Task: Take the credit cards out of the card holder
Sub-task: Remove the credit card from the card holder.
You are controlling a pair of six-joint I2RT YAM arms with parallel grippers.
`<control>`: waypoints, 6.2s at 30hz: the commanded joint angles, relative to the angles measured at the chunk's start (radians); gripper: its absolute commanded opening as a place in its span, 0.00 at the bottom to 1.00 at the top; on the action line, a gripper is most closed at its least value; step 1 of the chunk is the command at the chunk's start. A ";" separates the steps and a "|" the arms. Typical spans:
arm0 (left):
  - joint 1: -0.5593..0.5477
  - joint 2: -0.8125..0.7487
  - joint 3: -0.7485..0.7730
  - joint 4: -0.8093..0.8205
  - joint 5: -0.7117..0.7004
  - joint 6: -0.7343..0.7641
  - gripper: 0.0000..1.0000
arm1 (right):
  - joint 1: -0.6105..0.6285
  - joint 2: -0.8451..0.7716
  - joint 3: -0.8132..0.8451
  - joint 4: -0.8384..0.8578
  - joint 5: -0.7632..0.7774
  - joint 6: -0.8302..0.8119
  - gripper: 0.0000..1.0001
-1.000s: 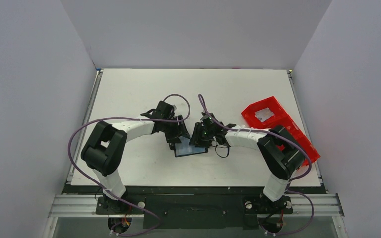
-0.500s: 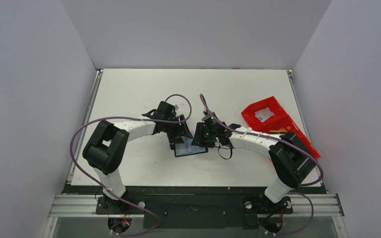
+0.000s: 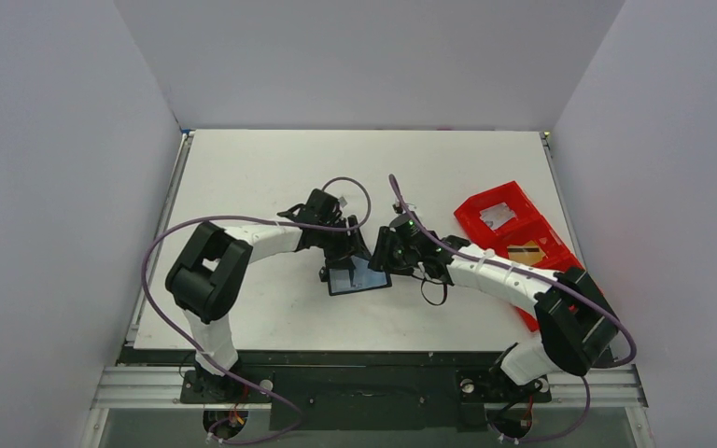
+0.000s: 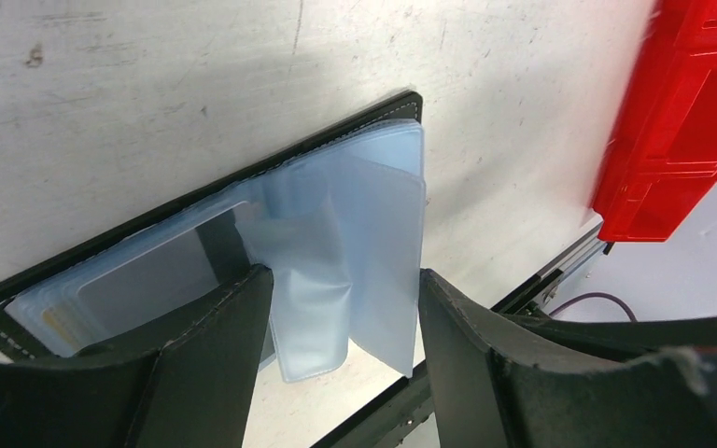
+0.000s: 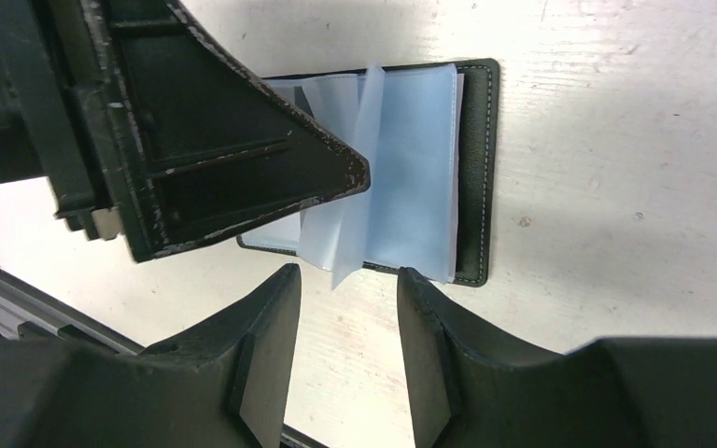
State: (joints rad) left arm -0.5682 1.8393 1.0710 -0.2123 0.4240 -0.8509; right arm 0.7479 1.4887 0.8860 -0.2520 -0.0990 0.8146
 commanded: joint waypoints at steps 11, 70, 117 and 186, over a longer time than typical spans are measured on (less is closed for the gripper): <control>-0.047 0.042 0.113 -0.004 0.009 0.013 0.57 | -0.006 -0.170 -0.024 -0.045 0.158 -0.012 0.40; -0.081 0.126 0.273 -0.101 0.121 0.033 0.57 | 0.313 0.116 -0.012 0.064 0.633 -0.078 0.39; 0.062 -0.115 -0.005 -0.198 -0.110 0.141 0.22 | 0.016 0.121 -0.039 0.296 -0.098 0.127 0.27; 0.015 0.058 0.067 -0.278 -0.138 0.102 0.03 | -0.237 0.381 -0.352 1.118 -0.462 0.582 0.00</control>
State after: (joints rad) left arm -0.5472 1.8664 1.1446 -0.4759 0.3275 -0.7528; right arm 0.5228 1.8633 0.5484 0.7658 -0.5682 1.3792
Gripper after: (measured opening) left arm 0.039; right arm 0.013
